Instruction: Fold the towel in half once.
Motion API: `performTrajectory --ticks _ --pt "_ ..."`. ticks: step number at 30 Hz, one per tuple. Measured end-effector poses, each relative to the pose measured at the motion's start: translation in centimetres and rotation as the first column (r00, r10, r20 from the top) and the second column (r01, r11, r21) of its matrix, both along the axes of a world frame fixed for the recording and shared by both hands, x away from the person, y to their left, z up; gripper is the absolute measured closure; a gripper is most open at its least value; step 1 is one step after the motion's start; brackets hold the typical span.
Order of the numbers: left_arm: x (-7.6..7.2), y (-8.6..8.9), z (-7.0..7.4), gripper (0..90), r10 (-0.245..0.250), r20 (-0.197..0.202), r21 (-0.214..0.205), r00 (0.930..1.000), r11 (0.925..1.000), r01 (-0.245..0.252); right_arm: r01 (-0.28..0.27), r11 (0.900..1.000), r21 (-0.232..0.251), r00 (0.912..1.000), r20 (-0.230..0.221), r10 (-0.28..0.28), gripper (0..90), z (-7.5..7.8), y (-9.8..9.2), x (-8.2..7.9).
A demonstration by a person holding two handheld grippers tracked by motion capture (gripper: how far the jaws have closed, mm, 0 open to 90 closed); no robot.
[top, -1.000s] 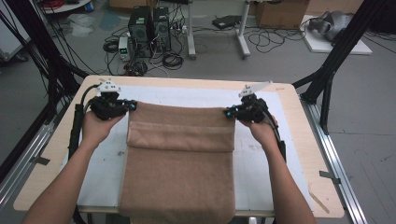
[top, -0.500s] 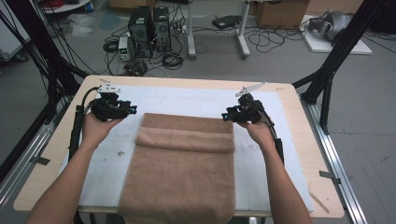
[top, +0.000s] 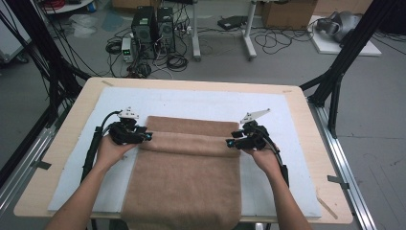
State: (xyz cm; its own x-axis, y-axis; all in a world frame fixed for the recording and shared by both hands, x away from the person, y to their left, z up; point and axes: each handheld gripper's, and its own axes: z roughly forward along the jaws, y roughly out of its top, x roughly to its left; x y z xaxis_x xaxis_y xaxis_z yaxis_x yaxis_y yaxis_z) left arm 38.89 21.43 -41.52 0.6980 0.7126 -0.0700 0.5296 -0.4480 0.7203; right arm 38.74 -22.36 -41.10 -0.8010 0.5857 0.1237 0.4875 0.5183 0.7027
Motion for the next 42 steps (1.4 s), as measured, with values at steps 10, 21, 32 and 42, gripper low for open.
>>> performTrajectory --ticks 10,21,32,42 --pt "-1.0 -0.6 -1.7 59.7 0.002 0.008 0.06 1.0 0.9982 -0.002 0.022 0.9979 -0.06 0.9997 -0.004 -0.022 65.4 -2.2 0.4 -0.8" --pt "-1.2 -0.6 -1.3 84.5 0.003 -0.001 0.031 1.0 0.9995 -0.003 0.016 0.9999 0.0 0.9996 -0.023 -0.016 84.2 -2.3 -0.1 -0.7" --pt "-2.6 0.5 1.4 84.5 0.017 0.092 -0.068 0.9956 0.9976 -0.01 -0.021 0.9983 0.054 0.9993 0.033 0.019 84.5 0.3 -0.6 -2.1" --pt "-7.5 1.5 3.8 84.8 -0.025 0.211 -0.085 0.9771 0.9955 0.044 -0.142 0.9877 0.065 0.9835 0.122 0.134 84.1 4.5 -0.7 -6.4"
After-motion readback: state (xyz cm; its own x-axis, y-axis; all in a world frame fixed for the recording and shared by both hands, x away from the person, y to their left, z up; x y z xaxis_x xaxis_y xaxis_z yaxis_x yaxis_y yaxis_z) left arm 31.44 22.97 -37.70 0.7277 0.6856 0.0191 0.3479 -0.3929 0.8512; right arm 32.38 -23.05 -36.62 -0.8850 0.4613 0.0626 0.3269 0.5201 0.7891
